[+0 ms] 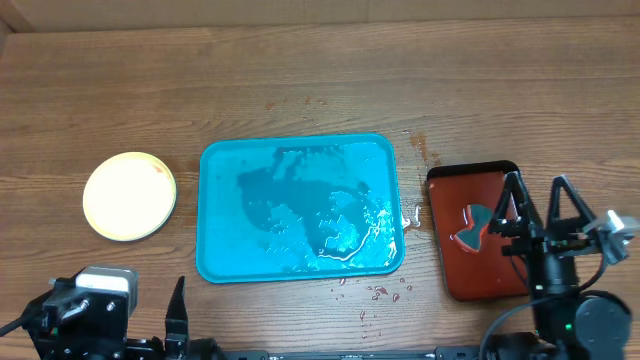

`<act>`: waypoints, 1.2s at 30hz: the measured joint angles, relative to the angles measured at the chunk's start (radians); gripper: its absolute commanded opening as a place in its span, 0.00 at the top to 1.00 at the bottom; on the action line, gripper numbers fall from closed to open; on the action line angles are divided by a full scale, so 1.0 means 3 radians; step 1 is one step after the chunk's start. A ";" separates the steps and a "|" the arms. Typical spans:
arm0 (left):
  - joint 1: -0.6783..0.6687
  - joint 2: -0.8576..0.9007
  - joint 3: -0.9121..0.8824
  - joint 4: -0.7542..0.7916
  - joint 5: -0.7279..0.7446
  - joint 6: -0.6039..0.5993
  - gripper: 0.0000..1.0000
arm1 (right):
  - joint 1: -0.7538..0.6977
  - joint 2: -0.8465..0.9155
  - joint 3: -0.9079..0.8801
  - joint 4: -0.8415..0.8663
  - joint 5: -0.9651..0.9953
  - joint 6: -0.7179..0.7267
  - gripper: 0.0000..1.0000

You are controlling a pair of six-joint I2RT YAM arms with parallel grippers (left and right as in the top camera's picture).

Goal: Clean dirty plates on tray and stack at the side

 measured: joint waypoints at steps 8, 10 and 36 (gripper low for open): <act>0.0000 0.0000 0.0000 0.0000 0.0000 0.0000 0.00 | -0.0009 -0.0441 -0.0730 0.0445 -0.0001 0.0224 0.00; 0.0000 0.0000 0.0000 -0.0001 -0.0001 0.0000 0.00 | -0.0009 -0.0557 -0.0797 0.0497 0.0003 0.0245 0.00; 0.0000 0.0000 0.0000 -0.0004 0.0000 0.0000 0.00 | -0.0009 -0.0603 -0.1270 -0.0008 -0.0089 0.0292 0.00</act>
